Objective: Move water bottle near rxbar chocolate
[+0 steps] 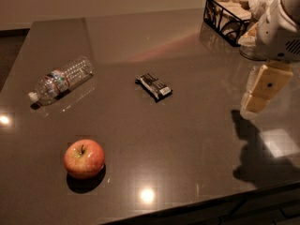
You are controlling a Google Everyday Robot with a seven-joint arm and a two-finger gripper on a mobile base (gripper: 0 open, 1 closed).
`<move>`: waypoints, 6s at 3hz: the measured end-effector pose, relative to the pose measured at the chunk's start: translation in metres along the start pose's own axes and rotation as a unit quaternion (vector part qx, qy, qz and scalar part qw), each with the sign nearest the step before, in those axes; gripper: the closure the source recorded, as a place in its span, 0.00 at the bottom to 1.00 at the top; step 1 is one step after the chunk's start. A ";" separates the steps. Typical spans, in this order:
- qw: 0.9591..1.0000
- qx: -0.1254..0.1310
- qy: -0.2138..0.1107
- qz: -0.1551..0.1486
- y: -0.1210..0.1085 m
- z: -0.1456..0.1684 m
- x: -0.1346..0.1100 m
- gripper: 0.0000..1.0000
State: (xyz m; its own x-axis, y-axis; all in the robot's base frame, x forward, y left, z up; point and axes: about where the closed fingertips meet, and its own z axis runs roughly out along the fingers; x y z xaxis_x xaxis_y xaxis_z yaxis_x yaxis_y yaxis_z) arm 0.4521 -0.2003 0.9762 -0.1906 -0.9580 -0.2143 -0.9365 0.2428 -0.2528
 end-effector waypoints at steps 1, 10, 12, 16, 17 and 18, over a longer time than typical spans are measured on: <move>1.000 -0.007 -0.009 -0.019 -0.013 0.014 -0.031 0.00; 0.927 -0.093 -0.067 -0.357 -0.071 0.172 -0.367 0.00; 0.914 -0.109 -0.055 -0.388 -0.049 0.205 -0.409 0.00; 0.928 -0.096 -0.018 -0.359 -0.070 0.182 -0.350 0.95; 0.939 -0.081 0.000 -0.334 -0.102 0.174 -0.315 1.00; 0.948 -0.076 0.014 -0.310 -0.133 0.182 -0.278 1.00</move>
Offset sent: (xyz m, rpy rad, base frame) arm 0.0591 0.1189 -0.0184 0.0038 0.0392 0.2371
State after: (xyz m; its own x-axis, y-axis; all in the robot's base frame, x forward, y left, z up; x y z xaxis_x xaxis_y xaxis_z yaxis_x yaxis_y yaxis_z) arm 0.6833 0.0614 0.8979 0.4034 -0.9140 -0.0429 -0.9025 -0.3898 -0.1829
